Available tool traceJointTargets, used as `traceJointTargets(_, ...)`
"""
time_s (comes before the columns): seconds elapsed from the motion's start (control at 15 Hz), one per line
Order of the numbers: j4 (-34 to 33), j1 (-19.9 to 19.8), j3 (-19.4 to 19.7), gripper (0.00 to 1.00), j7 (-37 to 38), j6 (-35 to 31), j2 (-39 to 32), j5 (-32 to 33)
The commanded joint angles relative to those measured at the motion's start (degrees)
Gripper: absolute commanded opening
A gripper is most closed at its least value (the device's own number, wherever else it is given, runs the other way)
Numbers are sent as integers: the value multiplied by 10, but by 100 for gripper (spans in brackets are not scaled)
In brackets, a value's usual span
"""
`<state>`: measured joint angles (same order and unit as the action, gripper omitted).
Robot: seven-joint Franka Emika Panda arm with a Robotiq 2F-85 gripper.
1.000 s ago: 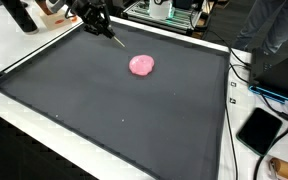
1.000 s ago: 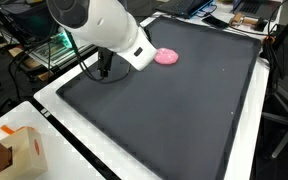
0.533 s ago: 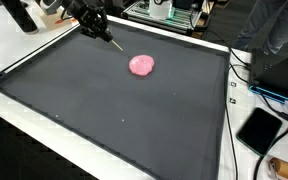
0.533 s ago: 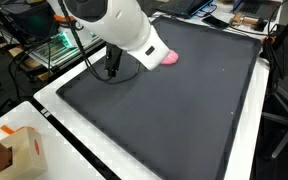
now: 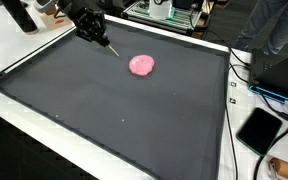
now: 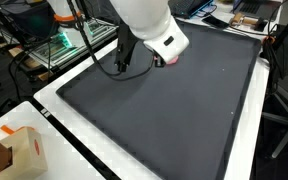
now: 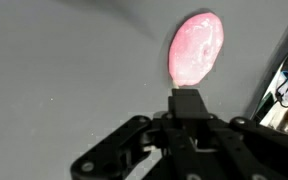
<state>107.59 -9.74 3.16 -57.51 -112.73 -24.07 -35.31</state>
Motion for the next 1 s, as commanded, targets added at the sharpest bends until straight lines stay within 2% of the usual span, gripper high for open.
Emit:
traceJointTargets(0.0, -15, 7, -14, 3, 41, -14, -1, 36)
traceJointTargets(0.4, -31, 28, -37, 3, 103, -32, 13, 92)
traceJointTargets(0.93, -21, 93, -64, 3, 235, -85, 57, 205)
